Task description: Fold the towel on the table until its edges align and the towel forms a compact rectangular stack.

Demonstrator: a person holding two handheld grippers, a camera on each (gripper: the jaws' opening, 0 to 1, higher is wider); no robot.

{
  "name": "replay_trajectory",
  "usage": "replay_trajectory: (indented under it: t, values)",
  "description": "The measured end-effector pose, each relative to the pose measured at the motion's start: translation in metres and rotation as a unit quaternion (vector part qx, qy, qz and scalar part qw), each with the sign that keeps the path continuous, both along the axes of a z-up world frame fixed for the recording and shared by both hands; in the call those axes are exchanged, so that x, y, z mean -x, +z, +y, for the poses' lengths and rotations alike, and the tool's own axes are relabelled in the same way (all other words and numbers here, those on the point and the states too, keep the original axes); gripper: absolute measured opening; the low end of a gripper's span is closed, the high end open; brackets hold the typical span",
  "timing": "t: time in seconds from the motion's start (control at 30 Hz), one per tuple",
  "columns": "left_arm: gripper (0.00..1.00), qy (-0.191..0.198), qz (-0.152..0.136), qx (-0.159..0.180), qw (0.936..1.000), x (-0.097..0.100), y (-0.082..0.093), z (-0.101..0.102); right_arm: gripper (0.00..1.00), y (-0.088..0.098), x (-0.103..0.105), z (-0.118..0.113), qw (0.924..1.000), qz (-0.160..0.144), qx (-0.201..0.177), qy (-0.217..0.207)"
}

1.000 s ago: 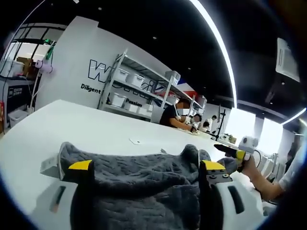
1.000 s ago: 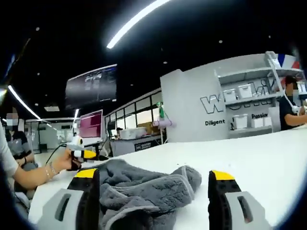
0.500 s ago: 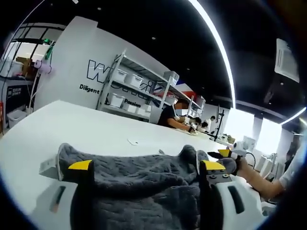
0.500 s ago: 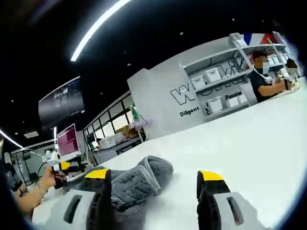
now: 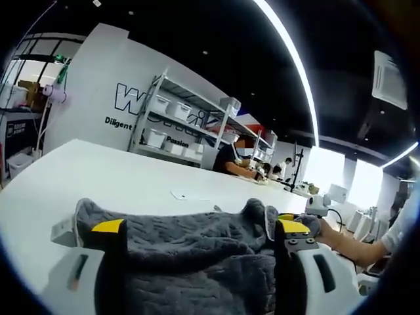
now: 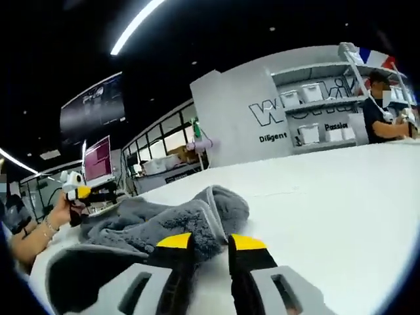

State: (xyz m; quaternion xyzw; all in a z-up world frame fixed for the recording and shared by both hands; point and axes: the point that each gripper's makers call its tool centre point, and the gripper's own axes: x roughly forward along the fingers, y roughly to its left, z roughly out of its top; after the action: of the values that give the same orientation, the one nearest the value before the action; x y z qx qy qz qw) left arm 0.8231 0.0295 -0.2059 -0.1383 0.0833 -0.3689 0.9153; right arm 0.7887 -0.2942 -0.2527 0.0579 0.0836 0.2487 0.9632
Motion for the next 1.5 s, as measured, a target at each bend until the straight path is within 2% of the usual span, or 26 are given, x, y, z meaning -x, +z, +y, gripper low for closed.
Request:
replay_trajectory:
  t: [0.1, 0.17, 0.33, 0.47, 0.63, 0.73, 0.9, 1.0, 1.1, 1.2, 1.27, 1.5]
  values:
    - [0.98, 0.001, 0.001, 0.001, 1.0, 0.0, -0.001, 0.0, 0.12, 0.002, 0.003, 0.003, 0.9999, -0.008, 0.012, 0.008]
    - [0.97, 0.001, 0.003, -0.001, 1.0, 0.0, -0.003, -0.001, 0.11, 0.004, 0.002, 0.002, 0.9997, -0.014, 0.017, 0.005]
    - [0.97, -0.002, 0.004, -0.003, 1.0, 0.0, -0.004, -0.002, 0.1, 0.013, 0.005, -0.007, 0.9966, -0.047, 0.065, -0.018]
    - [0.97, -0.001, 0.005, -0.002, 1.0, -0.001, -0.004, -0.001, 0.1, 0.022, 0.006, -0.021, 0.9894, -0.076, 0.115, -0.046]
    - [0.97, -0.002, 0.004, -0.001, 1.0, 0.002, -0.003, -0.002, 0.1, 0.031, 0.006, -0.037, 0.9838, -0.092, 0.139, -0.066]
    - [0.97, -0.003, 0.005, 0.001, 1.0, 0.003, -0.002, -0.002, 0.1, 0.038, 0.006, -0.054, 0.9768, -0.104, 0.167, -0.085]
    - [0.97, -0.002, 0.007, 0.004, 1.0, 0.004, -0.003, -0.002, 0.09, 0.045, 0.009, -0.079, 0.972, -0.116, 0.176, -0.104]
    - [0.97, -0.002, 0.008, 0.004, 1.0, 0.004, -0.003, -0.001, 0.09, 0.045, 0.006, -0.094, 0.9696, -0.115, 0.185, -0.112]
    - [0.97, -0.001, 0.009, 0.003, 1.0, 0.004, -0.004, 0.0, 0.09, 0.049, 0.001, -0.12, 0.9656, -0.11, 0.191, -0.138]
    - [0.97, 0.0, 0.009, 0.002, 1.0, 0.004, -0.004, 0.0, 0.09, 0.054, -0.002, -0.137, 0.9651, -0.106, 0.186, -0.151]
    - [0.97, 0.002, 0.009, 0.001, 1.0, 0.004, -0.004, 0.001, 0.09, 0.056, -0.008, -0.152, 0.9623, -0.099, 0.196, -0.16]
    - [0.97, 0.006, 0.012, -0.001, 0.9999, 0.002, -0.006, 0.004, 0.09, 0.056, -0.026, -0.177, 0.9645, -0.068, 0.193, -0.167]
